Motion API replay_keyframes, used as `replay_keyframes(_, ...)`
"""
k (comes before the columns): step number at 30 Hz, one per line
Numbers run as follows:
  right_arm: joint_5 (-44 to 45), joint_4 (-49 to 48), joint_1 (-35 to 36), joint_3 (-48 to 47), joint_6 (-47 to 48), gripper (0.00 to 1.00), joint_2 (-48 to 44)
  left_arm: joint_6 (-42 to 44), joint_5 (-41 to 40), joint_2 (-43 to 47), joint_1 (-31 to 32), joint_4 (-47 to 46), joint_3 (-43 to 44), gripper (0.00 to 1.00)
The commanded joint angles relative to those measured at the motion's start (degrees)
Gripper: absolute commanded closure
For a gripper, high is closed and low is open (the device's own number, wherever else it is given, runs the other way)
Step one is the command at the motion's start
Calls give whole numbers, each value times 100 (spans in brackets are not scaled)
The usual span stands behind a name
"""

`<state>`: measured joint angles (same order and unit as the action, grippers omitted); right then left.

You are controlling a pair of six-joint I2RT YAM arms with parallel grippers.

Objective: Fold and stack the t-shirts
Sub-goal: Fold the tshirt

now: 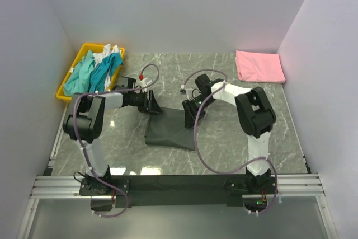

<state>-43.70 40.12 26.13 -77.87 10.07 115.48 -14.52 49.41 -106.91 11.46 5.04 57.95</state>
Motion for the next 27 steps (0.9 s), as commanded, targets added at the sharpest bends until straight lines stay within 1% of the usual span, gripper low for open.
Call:
replay_keyframes(1, 476, -267, -231, -509, -522, 50, 412, -341, -124, -426, -179, -434, 409, 48)
replay_keyframes(3, 669, -250, -415, -938, -576, 47, 545, -402, -177, -707, -337, -407, 734, 48)
replay_keyframes(4, 957, -215, -459, -1098, -593, 47, 659, -402, -186, -760, -381, -390, 848, 48)
replay_keyframes(7, 1153, -84, -635, -1678, -524, 46, 756, -174, -186, -691, -443, -302, 1209, 46)
replay_keyframes(9, 1119, 57, -671, -1915, -444, 46, 687, 28, -55, -438, -443, -66, 1367, 45)
replay_keyframes(10, 875, 136, -688, -1899, -366, 46, 434, 89, 76, -305, -443, 5, 1376, 44)
replay_keyframes(11, 742, 128, -679, -1812, -348, 46, 266, 168, 147, -147, -443, 58, 1281, 44)
replay_keyframes(12, 610, 93, -662, -1507, -356, 46, 56, 178, 200, 211, -435, 102, 1184, 44)
replay_keyframes(13, 417, -3, -662, -1312, -374, 46, -355, 152, 410, 406, -434, 111, 1053, 44)
replay_keyframes(14, 119, -82, -662, -1110, -443, 46, -551, 65, 473, 826, -400, 77, 721, 44)
replay_keyframes(15, -32, -170, -636, -699, -522, 47, -736, -15, 560, 1021, -373, 7, 509, 45)
replay_keyframes(16, -172, -275, -592, -521, -601, 48, -990, -111, 605, 1206, -329, -142, 315, 46)
replay_keyframes(17, -391, -329, -557, -363, -672, 49, -1079, -373, 666, 1460, -225, -265, -61, 47)
replay_keyframes(18, -489, -390, -513, -100, -751, 53, -1141, -558, 701, 1550, -163, -414, -256, 48)
replay_keyframes(19, -594, -478, -417, -2, -830, 54, -1177, -734, 719, 1594, -75, -459, -424, 51)
replay_keyframes(20, -691, -540, -364, 86, -900, 55, -1160, -988, 685, 1629, 135, -817, -669, 53)
replay_keyframes(21, -814, -636, -319, 192, -971, 58, -1125, -1121, 702, 1612, 232, -942, -784, 55)
replay_keyframes(24, -1060, -707, -196, 307, -1235, 61, -782, -1526, 650, 1393, 584, -1399, -1075, 59)
replay_keyframes(26, -1035, -865, -187, 403, -1349, 62, -528, -1763, 579, 1087, 716, -1567, -1154, 60)
replay_keyframes(27, -931, -918, -187, 421, -1375, 63, -448, -1790, 396, 972, 743, -1567, -1155, 61)
